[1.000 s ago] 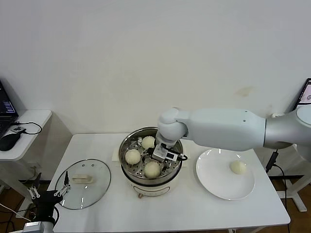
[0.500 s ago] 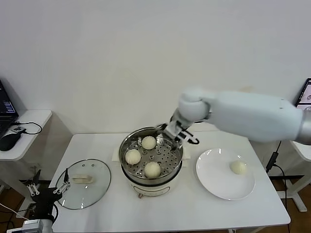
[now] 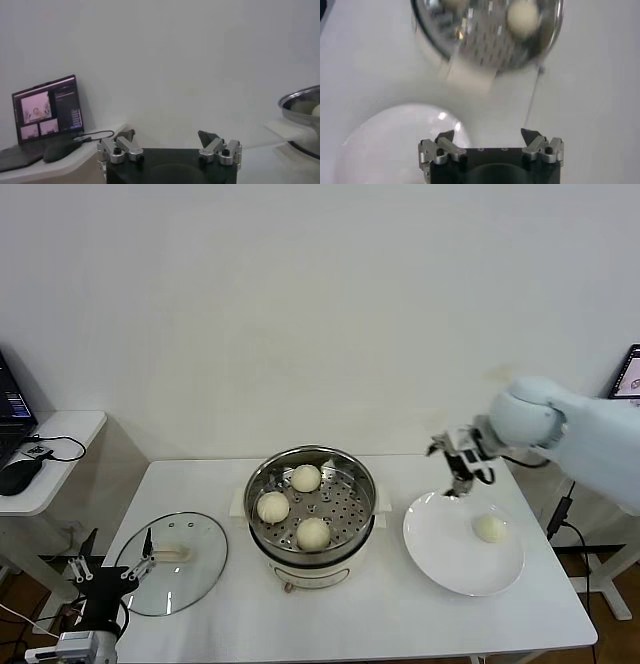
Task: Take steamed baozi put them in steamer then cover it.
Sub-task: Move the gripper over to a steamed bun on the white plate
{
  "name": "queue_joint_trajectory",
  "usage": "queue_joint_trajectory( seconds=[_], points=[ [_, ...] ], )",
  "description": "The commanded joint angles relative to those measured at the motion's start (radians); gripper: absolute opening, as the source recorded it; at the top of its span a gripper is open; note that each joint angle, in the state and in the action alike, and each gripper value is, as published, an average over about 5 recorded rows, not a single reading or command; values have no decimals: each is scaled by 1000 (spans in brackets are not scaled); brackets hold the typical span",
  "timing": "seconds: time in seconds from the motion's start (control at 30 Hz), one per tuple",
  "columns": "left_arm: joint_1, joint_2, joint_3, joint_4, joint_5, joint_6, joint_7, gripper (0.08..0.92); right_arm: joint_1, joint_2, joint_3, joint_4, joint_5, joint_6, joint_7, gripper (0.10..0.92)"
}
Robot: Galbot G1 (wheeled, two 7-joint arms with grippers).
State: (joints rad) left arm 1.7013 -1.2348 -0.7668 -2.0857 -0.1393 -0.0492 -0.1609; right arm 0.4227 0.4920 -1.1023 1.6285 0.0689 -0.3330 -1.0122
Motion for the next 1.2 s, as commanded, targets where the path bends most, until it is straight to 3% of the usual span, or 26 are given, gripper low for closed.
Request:
queue_joint_trajectory(
  seconds=[0.03, 0.43, 1.2],
  points=[
    [-1, 5, 6, 5, 3, 2, 1, 823, -448, -157, 362, -99, -153, 54, -42, 823],
    [4, -1, -1, 16, 13, 6, 1, 823, -635, -17, 554, -325, -297, 157, -35, 823],
    [0, -6, -6, 32, 16, 1, -2, 823, -658, 180, 575, -505, -370, 159, 11, 823]
  ],
)
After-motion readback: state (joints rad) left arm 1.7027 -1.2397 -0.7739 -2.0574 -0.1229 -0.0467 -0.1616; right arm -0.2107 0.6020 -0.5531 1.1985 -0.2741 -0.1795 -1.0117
